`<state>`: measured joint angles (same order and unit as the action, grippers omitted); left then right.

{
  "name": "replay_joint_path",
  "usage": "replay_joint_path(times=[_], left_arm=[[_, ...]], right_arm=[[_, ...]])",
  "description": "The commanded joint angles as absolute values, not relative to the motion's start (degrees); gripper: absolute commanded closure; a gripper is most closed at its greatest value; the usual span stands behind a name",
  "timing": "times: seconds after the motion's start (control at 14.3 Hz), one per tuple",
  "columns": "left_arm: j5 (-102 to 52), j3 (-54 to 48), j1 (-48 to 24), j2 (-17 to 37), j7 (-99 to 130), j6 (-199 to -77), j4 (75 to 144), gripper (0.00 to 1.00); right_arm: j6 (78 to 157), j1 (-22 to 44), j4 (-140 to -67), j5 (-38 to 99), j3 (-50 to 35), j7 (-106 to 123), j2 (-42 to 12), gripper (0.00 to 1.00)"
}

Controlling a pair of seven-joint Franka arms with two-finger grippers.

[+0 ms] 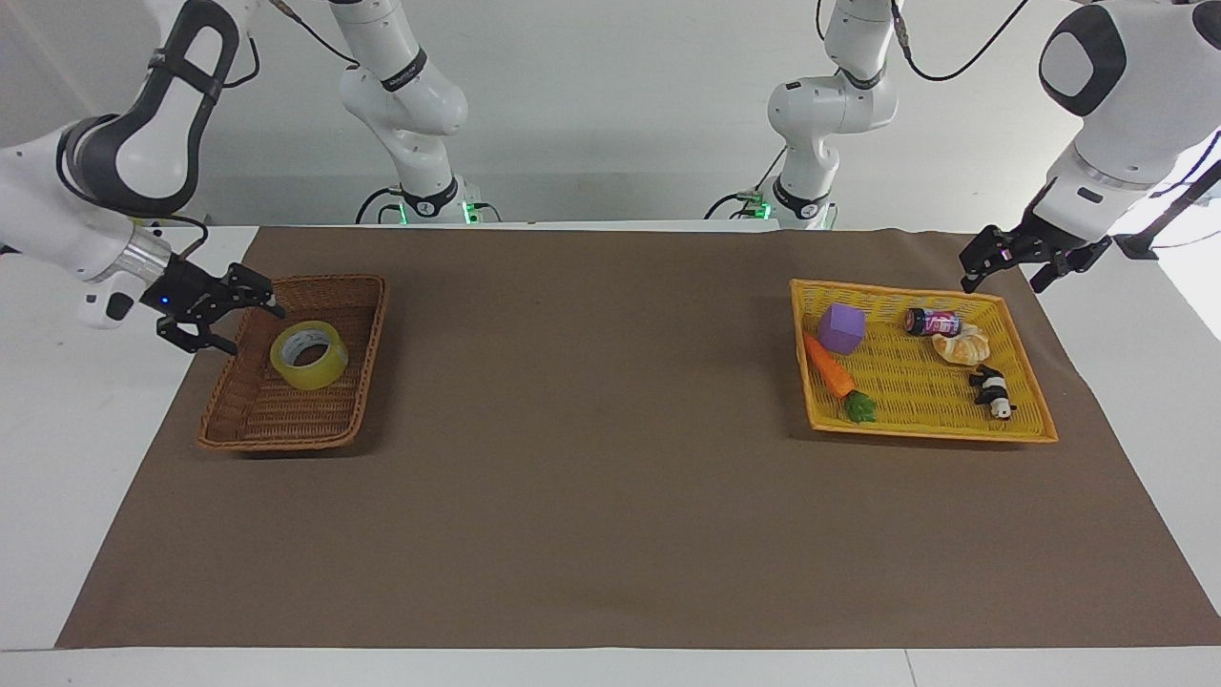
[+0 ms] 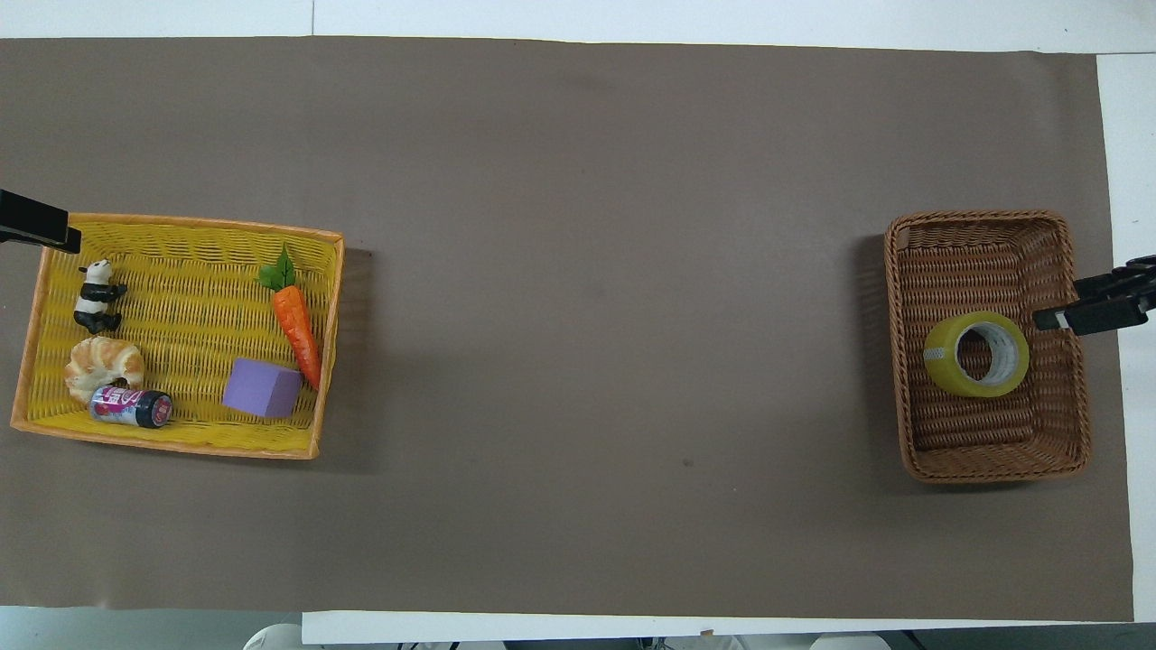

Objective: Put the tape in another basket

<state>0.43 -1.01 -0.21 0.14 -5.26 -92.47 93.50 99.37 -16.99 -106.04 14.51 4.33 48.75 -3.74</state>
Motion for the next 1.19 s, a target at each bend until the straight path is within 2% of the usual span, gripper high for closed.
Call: replay_joint_path(times=[0.0, 0.28, 0.7, 0.91, 1.12], left_arm=[[1.14, -1.49, 0.62, -0.44, -5.45, -92.02, 94.13, 0.00], [1.14, -1.49, 0.62, -0.44, -5.45, -92.02, 94.13, 0.00], [1.14, -1.49, 0.62, -0.44, -5.45, -92.02, 94.13, 0.00], [1.14, -1.49, 0.62, -0.35, -5.45, -92.02, 94.13, 0.00], [1.14, -1.49, 0.62, -0.44, -5.45, -92.02, 94.13, 0.00]], right_arm=[[98.09, -13.29, -103.46, 7.67, 4.04, 36.53, -0.45, 0.00], [90.20, -10.20, -98.54, 1.68, 3.69, 14.72, -0.09, 0.00], [82.98, -5.81, -87.90, -0.88, 3.78, 12.14, -3.77, 0.00], [82.53, -1.25, -88.33, -0.70, 7.62, 9.93, -3.08, 0.00], [82.44, 0.44, -88.94, -0.44, 9.31, 9.84, -2.20, 0.00]])
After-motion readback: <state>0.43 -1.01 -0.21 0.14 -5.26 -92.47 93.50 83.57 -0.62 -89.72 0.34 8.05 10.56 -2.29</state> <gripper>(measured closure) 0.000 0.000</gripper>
